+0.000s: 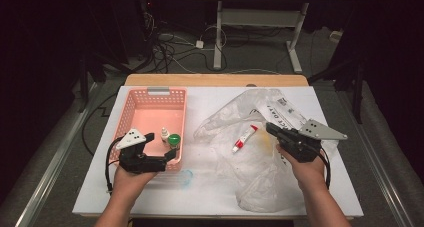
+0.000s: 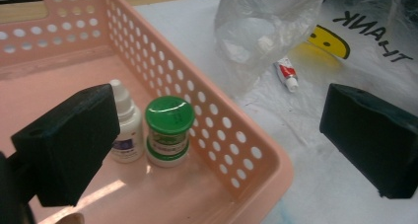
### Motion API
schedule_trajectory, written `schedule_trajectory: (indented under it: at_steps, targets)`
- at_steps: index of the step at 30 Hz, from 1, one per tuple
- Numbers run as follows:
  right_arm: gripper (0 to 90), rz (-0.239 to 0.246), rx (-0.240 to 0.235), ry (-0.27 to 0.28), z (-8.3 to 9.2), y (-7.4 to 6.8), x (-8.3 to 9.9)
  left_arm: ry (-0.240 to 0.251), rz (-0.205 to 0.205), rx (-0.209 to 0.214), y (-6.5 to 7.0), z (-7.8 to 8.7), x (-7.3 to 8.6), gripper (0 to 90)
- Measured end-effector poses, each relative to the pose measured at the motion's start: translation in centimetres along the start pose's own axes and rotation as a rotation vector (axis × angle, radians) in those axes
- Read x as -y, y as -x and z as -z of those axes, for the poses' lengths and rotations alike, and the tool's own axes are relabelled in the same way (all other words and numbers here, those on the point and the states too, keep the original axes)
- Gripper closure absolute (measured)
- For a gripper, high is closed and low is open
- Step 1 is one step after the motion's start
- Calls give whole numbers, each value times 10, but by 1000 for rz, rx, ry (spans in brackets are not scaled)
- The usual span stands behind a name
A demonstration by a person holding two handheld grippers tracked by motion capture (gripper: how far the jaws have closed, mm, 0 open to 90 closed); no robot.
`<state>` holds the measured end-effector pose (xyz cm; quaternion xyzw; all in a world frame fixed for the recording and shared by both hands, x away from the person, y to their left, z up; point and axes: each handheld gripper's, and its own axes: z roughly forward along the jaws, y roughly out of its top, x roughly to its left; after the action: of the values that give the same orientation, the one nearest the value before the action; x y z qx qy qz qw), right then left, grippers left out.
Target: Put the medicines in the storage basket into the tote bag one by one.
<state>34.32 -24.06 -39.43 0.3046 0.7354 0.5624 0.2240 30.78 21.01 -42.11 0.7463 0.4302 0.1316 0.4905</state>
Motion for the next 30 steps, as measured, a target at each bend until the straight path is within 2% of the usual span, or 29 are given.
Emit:
schedule_trajectory:
  at_steps: [3, 7, 9, 11, 12, 13, 16, 17, 21, 25, 27, 28, 30]
  targets:
    - [900, 9, 3, 0, 0, -1, -1, 8, 10, -7, -4, 4, 1, 33]
    - [900, 36, 2, -4, -1, -6, -4, 10, -17, -11, -4, 6, 2, 178]
    - [900, 43, 3, -1, -1, -9, -7, 18, -12, -1, -4, 7, 3, 246]
    - [900, 50, 4, 2, 0, -11, -8, 25, -9, -21, -3, 9, 4, 329]
    - [900, 47, 4, -2, 0, -12, -8, 24, -9, -30, -3, 10, 3, 406]
    - [900, 47, 4, -4, 0, -13, -7, 18, 5, -40, -5, 10, 1, 443]
    - [900, 49, 6, -6, -1, -11, -6, 10, 35, -69, -11, 9, -12, 484]
    - [900, 44, 7, -7, -1, -10, -6, -5, 35, -85, -14, 6, -16, 510]
    - [900, 36, 5, -5, -2, -8, -6, -96, 3, -149, -24, -10, -32, 515]
    - [900, 35, 6, -6, -2, -8, -5, -207, -9, -169, -35, -32, -39, 510]
    - [900, 39, 9, -4, -1, -8, -6, -288, 18, -173, -41, -41, -41, 551]
    - [900, 39, 8, -4, -1, -7, -6, -309, 30, -168, -43, -43, -42, 550]
    - [900, 36, 5, -5, -1, -7, -5, -322, 6, -163, -43, -45, -45, 565]
